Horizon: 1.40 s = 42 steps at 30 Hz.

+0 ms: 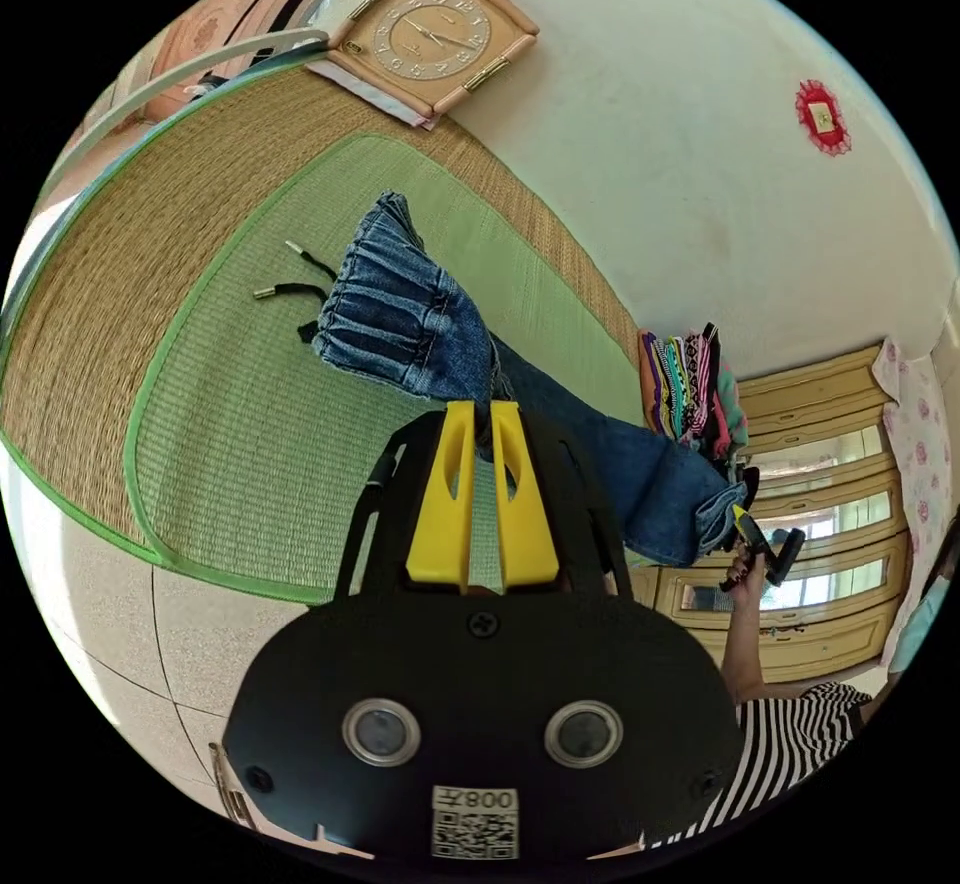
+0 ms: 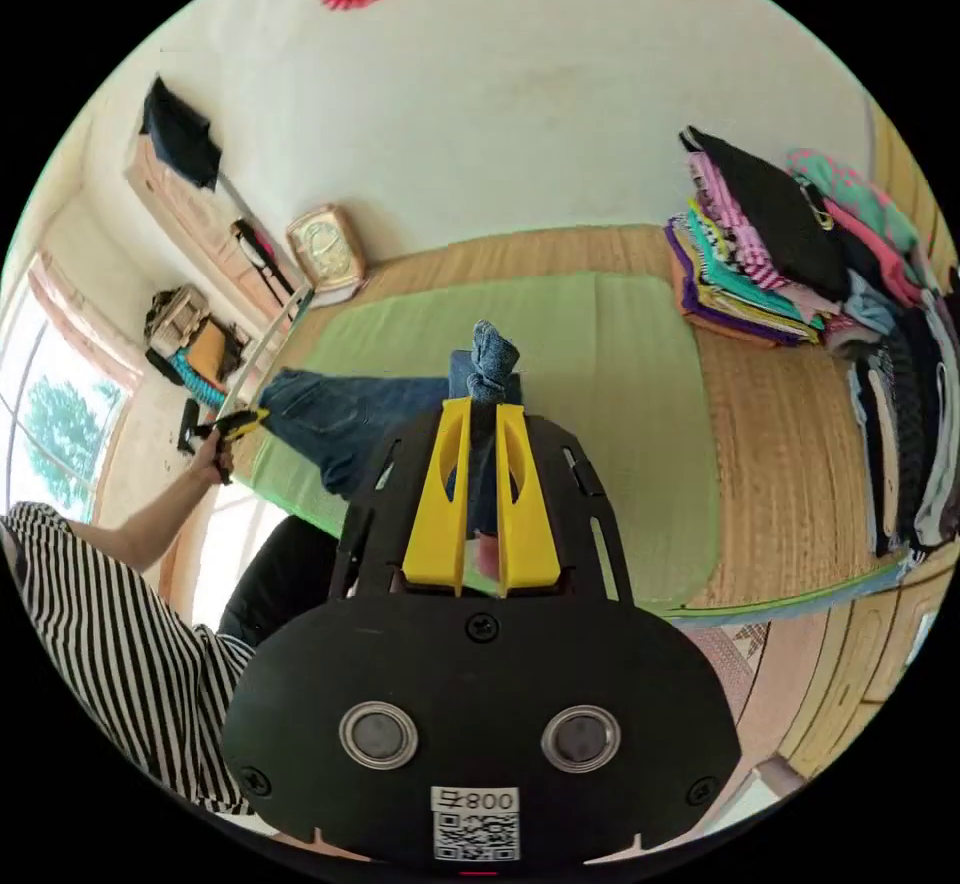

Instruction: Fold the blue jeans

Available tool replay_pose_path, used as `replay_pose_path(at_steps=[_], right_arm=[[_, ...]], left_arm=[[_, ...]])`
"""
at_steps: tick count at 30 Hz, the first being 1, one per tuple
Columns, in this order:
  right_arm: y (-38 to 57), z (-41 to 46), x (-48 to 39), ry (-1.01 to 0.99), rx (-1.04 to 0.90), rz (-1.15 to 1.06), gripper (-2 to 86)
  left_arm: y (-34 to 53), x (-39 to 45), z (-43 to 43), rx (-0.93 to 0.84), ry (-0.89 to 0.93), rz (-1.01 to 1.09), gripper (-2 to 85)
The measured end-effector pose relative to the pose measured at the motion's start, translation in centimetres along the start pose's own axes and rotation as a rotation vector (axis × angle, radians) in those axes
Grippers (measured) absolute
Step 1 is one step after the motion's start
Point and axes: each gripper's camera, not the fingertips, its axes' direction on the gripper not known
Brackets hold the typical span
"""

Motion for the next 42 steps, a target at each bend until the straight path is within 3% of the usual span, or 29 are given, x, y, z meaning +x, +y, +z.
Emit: replay_pose_path(at_steps=[3,5,7,18,23,33,38,42], right_arm=[[0.5,-0.3,9.1,0.243,-0.062,0.216,2.2],[2.7,0.3,14.6,0.199,-0.1,0.403,1.3],[4.3,0.6,15.0,0.122,-0.025,0.442,1.2],[0.1,16.8,0.6,0.009,-0.29,0.016,5.9],[-4.7,22.2,-4.3,0.119,-0.369,-0.194,7.5],[-9.9,32.2,-9.9,0.292,-0.502,-0.467,8.4],[-8.8,37.3,-12.0,0.345,-0.611,-0.659,8.5],[-8.7,37.5,-12.5,0.319,-0.574,-0.677,5.5]], left_arm=[[2.5,-2.6,-1.3,-0.018,-0.112,-0.1,5.0],[4.6,-3.7,-2.2,-0.002,-0.13,-0.159,5.1],[5.7,-3.6,-2.7,0.018,-0.127,-0.179,5.3],[0.6,9.0,2.8,-0.072,-0.102,0.132,10.0],[-4.4,15.8,7.1,-0.155,-0.204,0.322,11.7],[-12.3,22.5,15.5,-0.31,-0.435,0.459,12.8],[-13.4,24.4,21.0,-0.475,-0.599,0.558,12.6],[-13.8,26.0,21.7,-0.448,-0.569,0.596,11.5]])
